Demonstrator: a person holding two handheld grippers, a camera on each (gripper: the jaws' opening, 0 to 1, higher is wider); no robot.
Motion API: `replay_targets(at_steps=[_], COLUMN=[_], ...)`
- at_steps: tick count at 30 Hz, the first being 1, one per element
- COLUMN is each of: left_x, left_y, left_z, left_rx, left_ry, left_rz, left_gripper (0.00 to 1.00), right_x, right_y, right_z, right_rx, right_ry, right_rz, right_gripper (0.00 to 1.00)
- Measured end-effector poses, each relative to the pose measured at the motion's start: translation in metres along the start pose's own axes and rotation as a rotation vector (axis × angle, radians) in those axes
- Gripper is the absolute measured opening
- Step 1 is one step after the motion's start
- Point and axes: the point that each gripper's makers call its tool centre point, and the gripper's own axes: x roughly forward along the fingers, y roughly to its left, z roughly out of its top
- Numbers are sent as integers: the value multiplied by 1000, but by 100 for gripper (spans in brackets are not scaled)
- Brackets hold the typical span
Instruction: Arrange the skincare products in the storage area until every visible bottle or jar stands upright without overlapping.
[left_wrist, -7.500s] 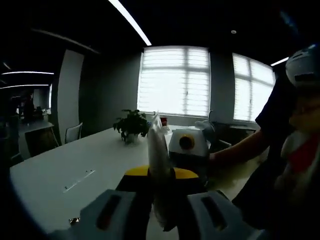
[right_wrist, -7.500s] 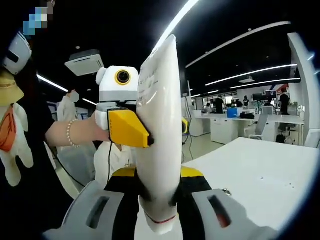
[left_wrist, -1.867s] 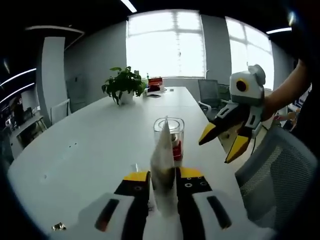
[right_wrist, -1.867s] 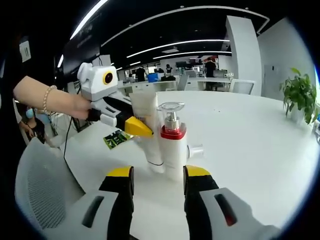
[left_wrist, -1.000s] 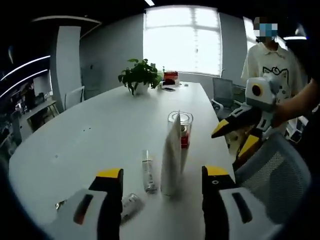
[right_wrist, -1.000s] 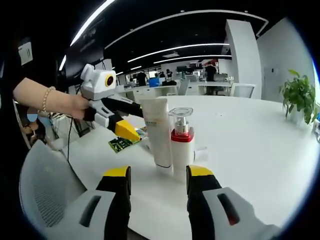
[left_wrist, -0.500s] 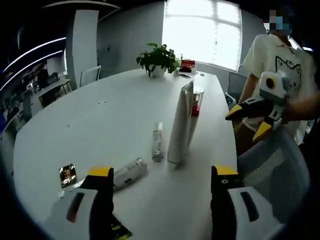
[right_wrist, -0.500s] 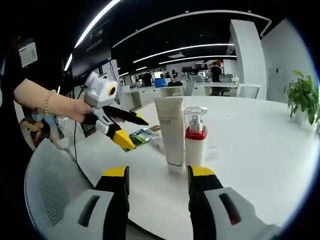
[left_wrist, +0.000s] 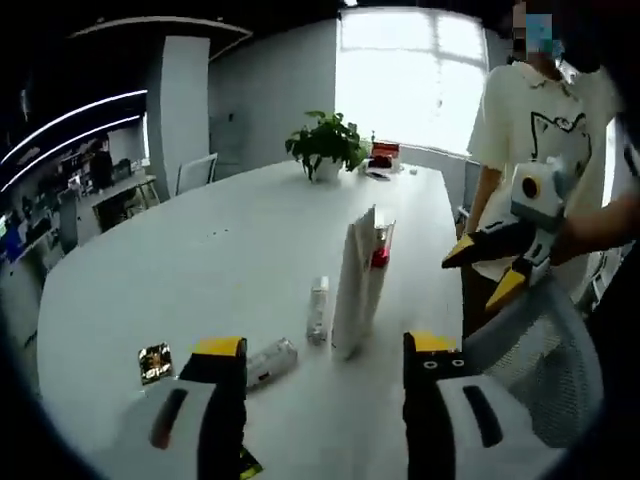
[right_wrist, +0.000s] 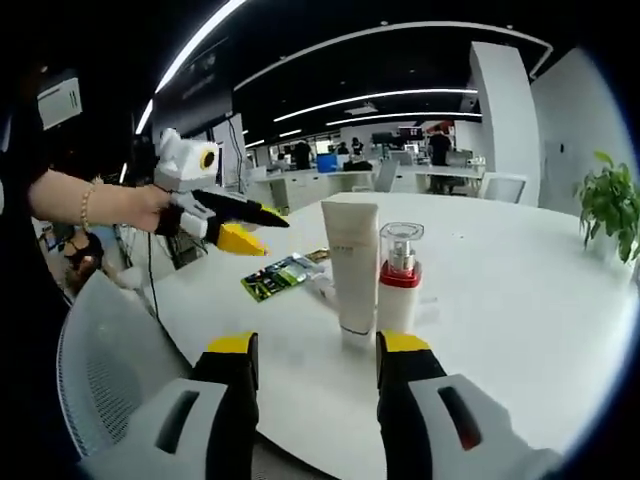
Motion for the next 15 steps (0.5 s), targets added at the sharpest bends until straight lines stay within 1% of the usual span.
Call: replay_targets(at_steps=[1,2,3,4,5,6,8,10,11,12,13,14,15], left_x=[-5,-12,-14,-14,-14,-15,-15,-19,-19,-20,-19,-21,-24], left_y=[-23,-40,-39,-36,-31,-27,-16,-10,-9,-4,3,7,7], left_z=[28,52,58,55,48,37,20,2,-7,-13,-23,-31,-36], left_rx=[27,79,122,152,164,193,203,196,207,218,211,202,208], left_ry=[-64,-117,-117,-68,-21,43,94,169,205,223,246,280,307], left_rz=[-61,-125,-123,-113,-106,-106,-98,-69,-58,-43,-39,-30,-24], left_gripper=[51,56,59,61,62,61,58,57,58,58,58,57,57], right_x=[-1,-1,-1,-1,-1,0,1,3,4,6,7,8,9], right_y=[-1,-3,-5,-5,-6,-7,-6,-3,-1,0,0,2,2], right_z=[2,2,3,4,5,5,7,9,9,9,9,9,9], right_rx=[-1,1,2,1,2,1,1,-5,-5,-6,-9,-8,-7], right_ry=[-1,-4,-4,-4,-3,-5,-8,-7,-7,-6,-4,-3,-4], right_rz=[1,-3,-9,-12,-14,-17,-16,-14,-12,-10,-9,-8,-8], right_gripper=[47,47,47,47,47,47,47,47,47,47,47,47,47])
